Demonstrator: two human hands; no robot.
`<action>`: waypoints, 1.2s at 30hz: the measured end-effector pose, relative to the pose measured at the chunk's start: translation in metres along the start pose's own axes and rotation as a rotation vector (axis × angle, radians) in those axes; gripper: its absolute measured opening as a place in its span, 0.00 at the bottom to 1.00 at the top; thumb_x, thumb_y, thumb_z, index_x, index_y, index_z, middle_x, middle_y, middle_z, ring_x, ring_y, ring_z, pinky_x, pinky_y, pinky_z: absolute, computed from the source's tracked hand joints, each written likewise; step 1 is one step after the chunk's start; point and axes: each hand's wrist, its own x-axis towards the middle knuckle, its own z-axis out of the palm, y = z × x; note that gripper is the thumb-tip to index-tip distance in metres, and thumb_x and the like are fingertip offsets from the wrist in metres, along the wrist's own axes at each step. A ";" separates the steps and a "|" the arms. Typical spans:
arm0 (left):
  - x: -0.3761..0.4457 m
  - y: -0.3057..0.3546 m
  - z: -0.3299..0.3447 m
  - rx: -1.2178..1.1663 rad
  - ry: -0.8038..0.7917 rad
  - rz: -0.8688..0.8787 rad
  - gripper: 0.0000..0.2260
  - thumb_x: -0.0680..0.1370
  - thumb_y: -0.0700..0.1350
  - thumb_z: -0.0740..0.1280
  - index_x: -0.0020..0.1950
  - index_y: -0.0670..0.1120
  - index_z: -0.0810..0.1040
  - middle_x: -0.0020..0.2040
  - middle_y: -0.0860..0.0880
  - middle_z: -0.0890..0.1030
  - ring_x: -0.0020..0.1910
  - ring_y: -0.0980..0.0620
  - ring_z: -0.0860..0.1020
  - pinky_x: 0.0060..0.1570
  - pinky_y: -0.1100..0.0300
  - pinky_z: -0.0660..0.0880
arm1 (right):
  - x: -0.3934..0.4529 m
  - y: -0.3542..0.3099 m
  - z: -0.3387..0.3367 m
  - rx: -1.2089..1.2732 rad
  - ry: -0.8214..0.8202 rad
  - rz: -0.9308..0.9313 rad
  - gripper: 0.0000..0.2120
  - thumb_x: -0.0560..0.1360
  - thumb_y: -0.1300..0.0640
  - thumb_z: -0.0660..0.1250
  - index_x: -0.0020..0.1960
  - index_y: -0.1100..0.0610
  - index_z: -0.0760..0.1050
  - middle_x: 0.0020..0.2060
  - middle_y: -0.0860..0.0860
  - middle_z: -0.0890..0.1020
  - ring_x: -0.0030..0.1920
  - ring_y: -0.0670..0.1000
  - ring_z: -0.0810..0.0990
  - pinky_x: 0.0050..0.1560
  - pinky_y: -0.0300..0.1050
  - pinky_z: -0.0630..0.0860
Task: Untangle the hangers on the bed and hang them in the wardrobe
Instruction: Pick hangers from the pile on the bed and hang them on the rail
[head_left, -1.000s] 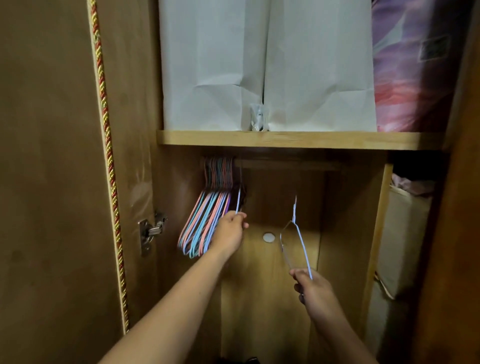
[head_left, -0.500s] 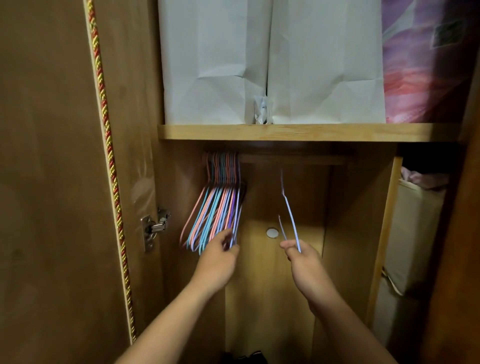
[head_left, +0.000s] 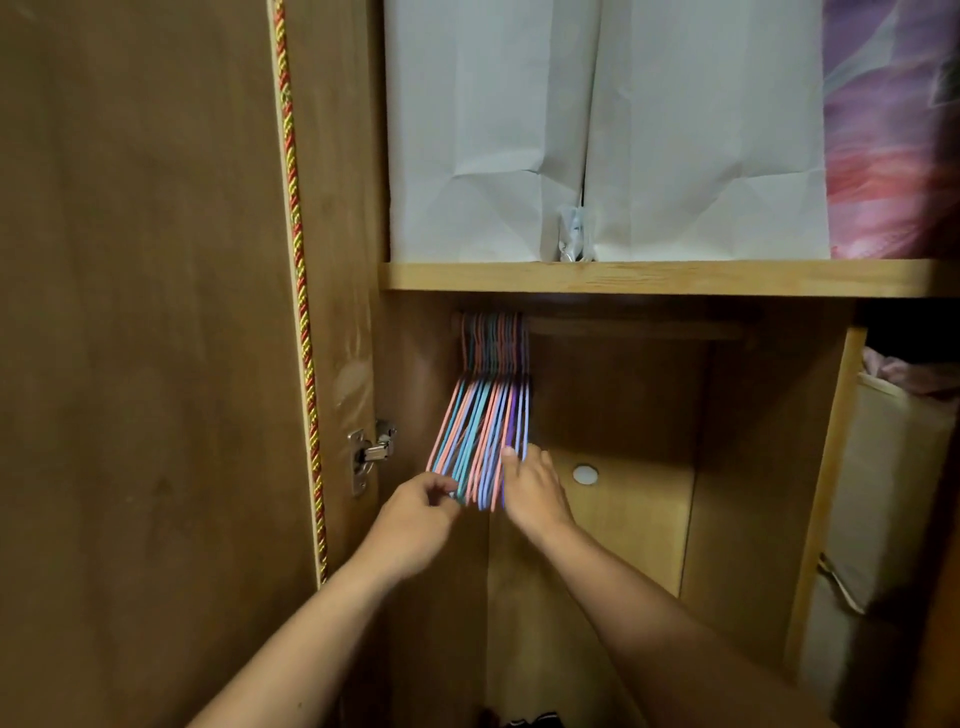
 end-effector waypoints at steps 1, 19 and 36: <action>-0.001 -0.001 -0.003 0.014 0.005 -0.002 0.05 0.81 0.44 0.64 0.51 0.53 0.79 0.43 0.54 0.80 0.34 0.58 0.74 0.30 0.67 0.67 | 0.001 -0.001 0.005 0.010 -0.006 -0.005 0.24 0.84 0.43 0.49 0.68 0.58 0.70 0.62 0.58 0.74 0.62 0.60 0.75 0.61 0.50 0.72; -0.110 -0.024 0.026 -0.068 0.303 -0.298 0.07 0.82 0.41 0.63 0.56 0.49 0.80 0.46 0.43 0.82 0.38 0.49 0.78 0.32 0.59 0.74 | -0.126 -0.023 -0.010 0.508 0.109 -0.284 0.11 0.74 0.68 0.63 0.53 0.58 0.76 0.52 0.51 0.75 0.47 0.40 0.69 0.53 0.27 0.65; -0.668 -0.063 0.117 -0.396 1.461 -0.928 0.10 0.80 0.36 0.57 0.49 0.46 0.77 0.39 0.48 0.79 0.28 0.53 0.74 0.27 0.62 0.67 | -0.609 -0.010 -0.017 0.035 -1.759 -0.761 0.11 0.82 0.55 0.60 0.47 0.52 0.81 0.34 0.46 0.79 0.34 0.48 0.76 0.32 0.40 0.68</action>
